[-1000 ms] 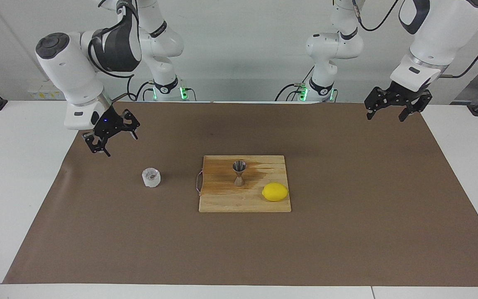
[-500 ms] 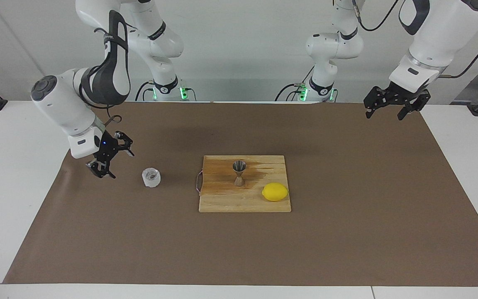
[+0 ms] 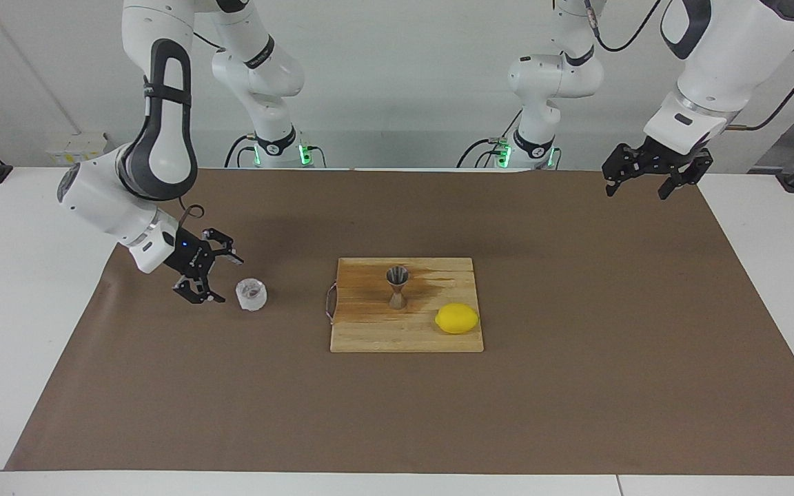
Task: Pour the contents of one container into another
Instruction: 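Move the open right gripper to the small white cup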
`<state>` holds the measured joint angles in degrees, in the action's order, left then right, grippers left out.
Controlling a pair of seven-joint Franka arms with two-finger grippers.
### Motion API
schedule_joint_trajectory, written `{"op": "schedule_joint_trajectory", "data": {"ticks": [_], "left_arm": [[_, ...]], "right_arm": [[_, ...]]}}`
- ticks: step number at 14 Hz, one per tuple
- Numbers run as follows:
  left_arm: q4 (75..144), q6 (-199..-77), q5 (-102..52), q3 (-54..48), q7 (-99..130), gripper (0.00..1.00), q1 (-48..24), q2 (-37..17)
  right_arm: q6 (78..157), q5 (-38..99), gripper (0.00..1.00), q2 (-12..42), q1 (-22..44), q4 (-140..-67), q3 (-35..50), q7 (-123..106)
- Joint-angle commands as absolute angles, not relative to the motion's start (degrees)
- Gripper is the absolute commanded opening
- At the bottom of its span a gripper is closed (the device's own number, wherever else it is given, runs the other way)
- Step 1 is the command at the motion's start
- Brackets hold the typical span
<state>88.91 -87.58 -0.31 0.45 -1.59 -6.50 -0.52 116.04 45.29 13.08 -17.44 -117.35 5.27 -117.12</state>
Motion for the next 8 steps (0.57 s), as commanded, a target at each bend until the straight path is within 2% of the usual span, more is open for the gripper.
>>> {"op": "schedule_joint_trajectory", "data": {"ticks": [1,5,8], "left_arm": [[90.70,-87.71,0.35,0.53,-1.76,1.00,-6.59,1.14],[90.70,-87.71,0.35,0.53,-1.76,1.00,-6.50,1.14],[90.70,-87.71,0.35,0.53,-1.76,1.00,-6.50,1.14]], "right_arm": [[115.49,51.49,1.00,18.79,-18.19,-117.07,5.89,-125.74],[115.49,53.70,1.00,21.96,-18.98,-116.89,5.89,-133.14],[115.49,54.14,1.00,22.24,-18.98,-116.89,5.89,-134.03]]}}
